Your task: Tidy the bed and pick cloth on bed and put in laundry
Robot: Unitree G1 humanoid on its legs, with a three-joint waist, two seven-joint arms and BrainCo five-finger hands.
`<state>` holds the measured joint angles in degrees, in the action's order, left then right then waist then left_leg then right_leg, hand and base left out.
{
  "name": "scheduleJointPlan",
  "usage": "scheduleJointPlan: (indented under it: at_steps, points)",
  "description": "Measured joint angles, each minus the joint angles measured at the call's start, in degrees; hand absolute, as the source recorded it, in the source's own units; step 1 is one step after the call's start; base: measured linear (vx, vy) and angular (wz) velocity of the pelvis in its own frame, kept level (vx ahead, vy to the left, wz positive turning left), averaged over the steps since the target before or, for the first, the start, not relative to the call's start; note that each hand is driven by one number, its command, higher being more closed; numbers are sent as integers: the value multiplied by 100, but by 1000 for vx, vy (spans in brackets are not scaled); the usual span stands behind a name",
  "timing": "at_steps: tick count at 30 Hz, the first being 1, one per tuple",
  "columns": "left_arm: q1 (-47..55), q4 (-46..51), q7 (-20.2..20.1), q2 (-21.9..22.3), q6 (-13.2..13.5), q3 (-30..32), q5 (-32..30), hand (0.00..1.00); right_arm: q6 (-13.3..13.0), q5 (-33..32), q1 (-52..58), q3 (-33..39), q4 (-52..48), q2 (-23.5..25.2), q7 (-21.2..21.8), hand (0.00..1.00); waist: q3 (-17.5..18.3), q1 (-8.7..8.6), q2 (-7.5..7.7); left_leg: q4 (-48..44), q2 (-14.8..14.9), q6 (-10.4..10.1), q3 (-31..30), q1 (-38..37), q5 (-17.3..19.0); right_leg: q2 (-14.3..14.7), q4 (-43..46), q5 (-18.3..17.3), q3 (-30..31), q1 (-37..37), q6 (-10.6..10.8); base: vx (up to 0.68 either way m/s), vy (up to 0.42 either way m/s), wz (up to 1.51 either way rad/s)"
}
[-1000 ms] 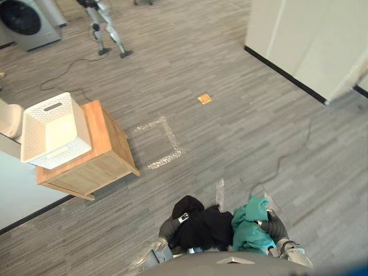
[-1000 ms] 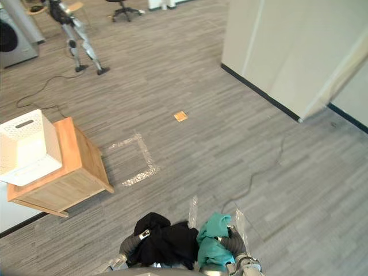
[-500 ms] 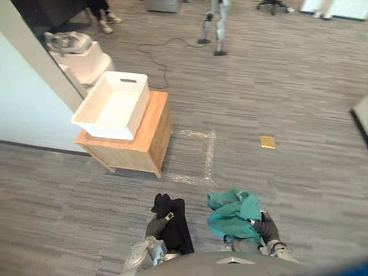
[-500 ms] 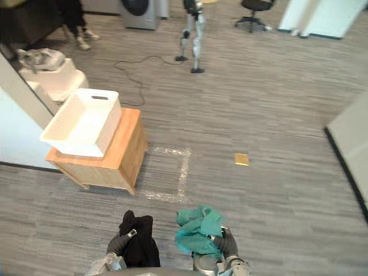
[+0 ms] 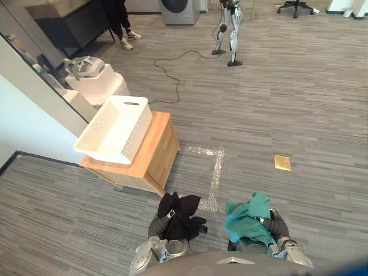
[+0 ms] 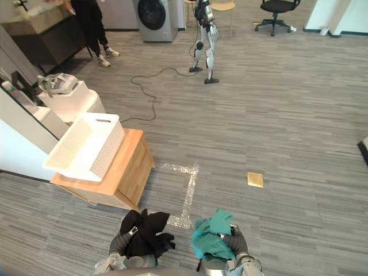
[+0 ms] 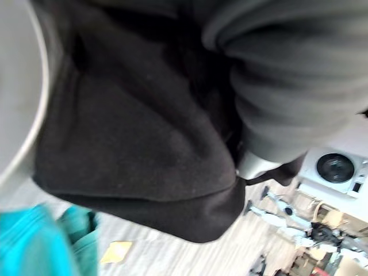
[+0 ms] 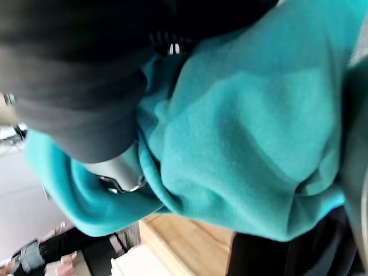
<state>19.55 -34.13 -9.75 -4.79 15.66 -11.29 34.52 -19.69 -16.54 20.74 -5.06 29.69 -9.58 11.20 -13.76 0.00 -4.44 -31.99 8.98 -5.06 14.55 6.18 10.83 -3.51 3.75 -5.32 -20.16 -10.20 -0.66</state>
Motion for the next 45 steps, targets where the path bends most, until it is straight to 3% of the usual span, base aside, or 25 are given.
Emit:
scheduleJointPlan:
  at_steps: [1, 2, 3, 4, 5, 6, 10, 11, 12, 14, 16, 18, 22, 23, 25, 26, 27, 28, 30, 32, 35, 39, 42, 43, 45]
  points:
    - [6, 35, -13, 2, -35, -37, 31, 100, 1, 0, 69, 0, -78, 0, 1, 100, 5, -12, -3, 824, -119, 10, 243, -57, -145, -3, -55, -3, -109, -103, 5, 305, 17, 50]
    - [5, 69, -31, 5, -75, -123, 68, 100, 3, -1, 173, 6, -217, -12, -5, 100, 8, -33, -2, 2028, -290, 115, 636, -193, -686, 13, -122, -88, -275, -281, 120, 312, 40, 54]
    - [5, 84, -33, 5, -92, -153, 77, 100, 3, -2, 211, 8, -260, -17, -9, 100, 12, -32, -6, 2323, -325, 153, 751, -228, -939, 29, -130, -141, -326, -348, 172, 265, 52, 51]
    - [4, 89, -35, -2, -95, -166, 82, 100, 3, -2, 250, 4, -297, -17, -9, 100, 20, -16, 13, 2501, -328, 423, 886, -286, -1332, 36, -130, -225, -389, -452, 244, 357, 85, 33]
    - [-3, 82, -33, -42, -103, -164, 89, 100, 13, -2, 264, -2, -297, -5, -10, 100, 89, -8, 167, 2616, -497, 779, 1025, -330, -1323, -95, -130, -332, -442, -544, 369, 434, 107, 26]
    - [10, 130, -61, -115, -90, -158, 85, 100, 12, -7, 280, -10, -360, 19, -10, 100, 181, 11, 270, 2602, -639, 904, 1112, -302, -1228, -240, -116, -398, -467, -547, 470, 435, 115, 19]
    - [-22, 112, -79, -114, -15, -72, 77, 100, 96, -2, 272, -75, -367, 34, -1, 100, 243, 55, 366, 2405, -877, 1126, 1317, -498, -711, -745, 1083, -665, -505, -389, 911, 335, 153, 36]
    - [-35, 125, -24, -136, -9, -51, 76, 100, 148, 0, 217, -146, -363, 46, -1, 100, 215, 61, 435, 2400, -963, 1165, 1244, -711, -541, -1077, 2272, -706, -488, -72, 1030, 352, 135, 39]
    - [-22, 184, 24, -220, 4, -59, 61, 100, 149, 0, 194, -253, -401, 75, 1, 100, 204, 60, 555, 2451, -1120, 1188, 1097, -983, -408, -1515, 3728, -385, -381, 407, 1070, 419, 118, 44]
    - [-8, 187, 251, -335, 11, -134, -32, 100, 151, 43, 227, -369, -407, 173, 14, 100, 208, -18, 657, 2550, -1300, 1236, 711, -1337, -255, -1974, 5397, 99, -52, 1077, 858, 313, 55, 80]
    - [29, 188, 499, -385, 13, -170, -17, 100, 149, 154, 287, -472, -493, 234, 20, 100, 217, -80, 689, 2595, -1302, 1212, 296, -1612, -146, -2002, 5936, -157, 139, 1469, 636, 362, 2, 113]
    - [44, 184, 615, -447, 15, -201, -15, 100, 97, 219, 408, -584, -649, 235, 32, 100, 219, -82, 699, 2643, -1299, 1194, -93, -1771, -85, -1905, 5724, -399, 308, 1844, 688, 359, -65, 118]
    - [85, 139, 631, -452, 15, -134, 94, 100, 51, 216, 204, -725, -525, 235, 11, 100, 191, -175, 619, 2691, -1116, 1056, -1000, -2021, -36, -1429, 3842, -646, 408, 2050, 751, 334, -191, 123]
    - [58, 96, 599, -458, 16, 4, 94, 100, 43, 200, 88, -710, -474, 221, -9, 100, 136, -196, 528, 2659, -892, 914, -1341, -2029, 13, -1008, 2671, -557, 619, 2033, 757, 290, -277, 124]
    - [57, 82, 581, -495, 38, 75, 88, 100, -26, 141, -49, -713, -481, 228, -7, 100, 117, -186, 555, 2647, -750, 733, -1680, -2004, 89, -674, 1187, -20, 1198, 1940, 857, 267, -348, 119]
    - [121, 86, 517, -582, 68, 76, 71, 100, -75, 82, -77, -718, -496, 260, -9, 100, 121, -160, 744, 2617, -813, 567, -1849, -2000, 220, -695, 322, 130, 1647, 1799, 1064, 260, -411, 106]
    - [100, 55, 489, -634, 80, 75, 68, 100, -90, 32, -90, -713, -503, 267, -10, 100, 104, -140, 852, 2601, -820, 508, -1867, -2032, 337, -717, 280, 509, 1718, 1749, 1149, 223, -440, 86]
    - [52, -46, 469, -595, 78, 24, 59, 100, -89, -31, -107, -700, -478, 272, -24, 100, 38, -102, 784, 2551, -722, 406, -1829, -2090, 411, -633, 461, 694, 1711, 1715, 1070, 200, -420, 74]
    - [166, -89, 339, -394, 98, 14, 60, 100, -102, -130, -179, -700, -475, 89, -27, 100, 15, -59, 442, 2559, -324, 196, -1670, -2165, 498, -361, 836, 510, 1561, 1666, 761, 197, -362, 69]
    - [259, -91, 280, -279, 99, 91, 77, 100, -104, -125, -291, -838, -356, 4, -28, 100, 35, -54, 238, 2538, -81, 79, -1676, -2227, 505, -248, 1165, 215, 1310, 1657, 543, 211, -274, 55]
    - [288, -83, 186, -201, 101, 220, 113, 100, -101, -122, -423, -976, -321, 23, -21, 100, 65, -55, 236, 1508, -18, -37, -1591, -1733, 379, -340, 1116, -23, 936, 1352, 462, 138, -203, 65]
    - [368, 228, 106, -37, 110, 241, 74, 100, -32, -106, -408, -1055, -438, 46, 6, 100, 119, -41, 296, -34, 368, -61, -461, -869, -165, -408, 375, 43, 419, 700, 408, 137, -147, 63]
    - [359, 358, -14, 83, 8, 98, 22, 100, 124, -12, -465, -947, -450, -11, -13, 100, 192, -66, 202, 609, 337, -81, 480, -925, 170, -518, 112, 183, 53, 478, 356, 159, 14, 67]
    - [338, 370, -117, 176, -37, 89, -32, 100, 156, -12, -570, -861, -463, -13, -24, 100, 202, -58, 167, 1749, -8, -17, 881, -918, -91, -682, 84, 277, -158, 437, 514, 121, 92, 61]
    - [344, 368, -154, 153, -83, 5, -44, 100, 196, -11, -566, -838, -509, -12, -38, 100, 211, -62, 129, 2358, -157, 215, 1040, -1073, -363, -676, 31, 253, -242, 338, 596, 121, 92, 60]
